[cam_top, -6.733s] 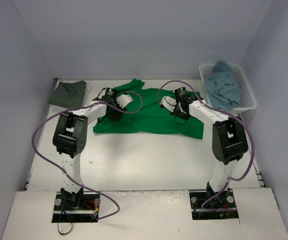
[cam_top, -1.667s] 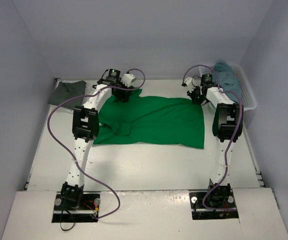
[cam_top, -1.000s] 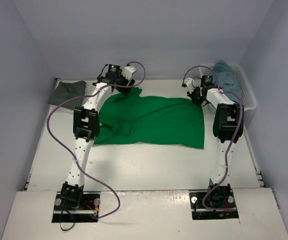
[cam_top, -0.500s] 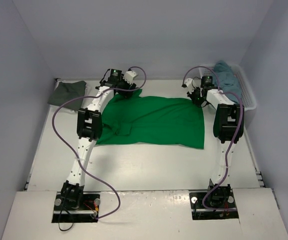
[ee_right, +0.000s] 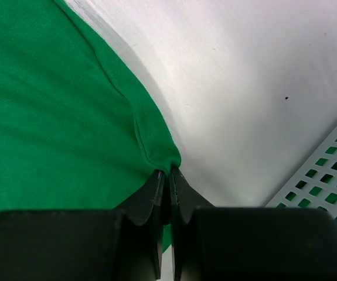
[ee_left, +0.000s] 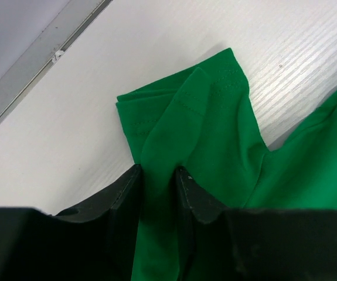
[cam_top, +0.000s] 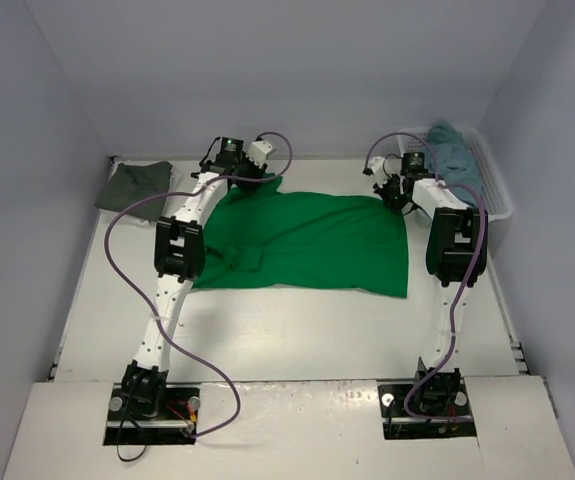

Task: Fold and stack the t-shirts

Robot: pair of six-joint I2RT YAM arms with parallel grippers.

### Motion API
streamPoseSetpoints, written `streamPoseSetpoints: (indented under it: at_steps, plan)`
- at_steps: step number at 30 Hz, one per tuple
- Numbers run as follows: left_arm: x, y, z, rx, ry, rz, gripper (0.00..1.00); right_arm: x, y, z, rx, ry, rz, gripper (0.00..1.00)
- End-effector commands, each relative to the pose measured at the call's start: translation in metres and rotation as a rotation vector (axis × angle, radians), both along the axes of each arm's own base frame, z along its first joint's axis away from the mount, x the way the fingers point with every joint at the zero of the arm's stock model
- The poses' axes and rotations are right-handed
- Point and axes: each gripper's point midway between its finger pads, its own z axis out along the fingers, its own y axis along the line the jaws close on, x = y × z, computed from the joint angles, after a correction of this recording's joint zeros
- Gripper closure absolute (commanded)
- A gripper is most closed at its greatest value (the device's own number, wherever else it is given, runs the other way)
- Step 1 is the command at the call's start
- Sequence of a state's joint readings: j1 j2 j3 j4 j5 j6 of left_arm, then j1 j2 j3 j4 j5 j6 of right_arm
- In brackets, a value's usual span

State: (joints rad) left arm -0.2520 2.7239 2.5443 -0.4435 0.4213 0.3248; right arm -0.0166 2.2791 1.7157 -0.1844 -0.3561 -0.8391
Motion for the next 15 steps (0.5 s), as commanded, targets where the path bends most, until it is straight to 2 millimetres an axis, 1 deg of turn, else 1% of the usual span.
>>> streamPoseSetpoints:
  at_steps: [1, 5, 6, 7, 8, 9, 10, 13, 14, 15]
  plan:
    - [0.017, 0.003, 0.061, -0.035, -0.130, 0.022, 0.77, -0.083, 0.005, -0.064, 0.006, 0.345, -0.017, 1.00]
    - [0.016, 0.004, 0.069, -0.033, -0.141, 0.028, 0.79, -0.083, 0.004, -0.067, -0.001, 0.347, -0.021, 1.00]
    - [0.014, 0.007, 0.067, -0.025, -0.134, 0.035, 0.80, -0.083, 0.004, -0.068, -0.001, 0.348, -0.024, 1.00]
    - [0.013, 0.008, 0.077, -0.025, -0.149, 0.036, 0.80, -0.083, 0.010, -0.067, -0.003, 0.345, -0.012, 1.00]
    - [0.014, 0.010, 0.081, -0.023, -0.163, 0.039, 0.80, -0.082, 0.014, -0.066, -0.005, 0.342, -0.005, 1.00]
    - [0.014, 0.013, 0.085, -0.019, -0.169, 0.046, 0.80, -0.082, 0.015, -0.064, -0.007, 0.338, -0.008, 1.00]
    - [0.012, 0.018, 0.094, -0.013, -0.183, 0.053, 0.80, -0.080, 0.016, -0.062, -0.015, 0.329, -0.011, 1.00]
    - [0.009, 0.024, 0.103, -0.019, -0.187, 0.062, 0.80, -0.080, 0.017, -0.060, -0.036, 0.322, -0.017, 1.00]
    - [0.007, 0.025, 0.111, -0.024, -0.196, 0.064, 0.80, -0.080, 0.019, -0.060, -0.043, 0.317, -0.015, 1.00]
    - [0.005, 0.029, 0.108, -0.021, -0.185, 0.071, 0.80, -0.080, 0.018, -0.058, -0.050, 0.313, -0.026, 1.00]
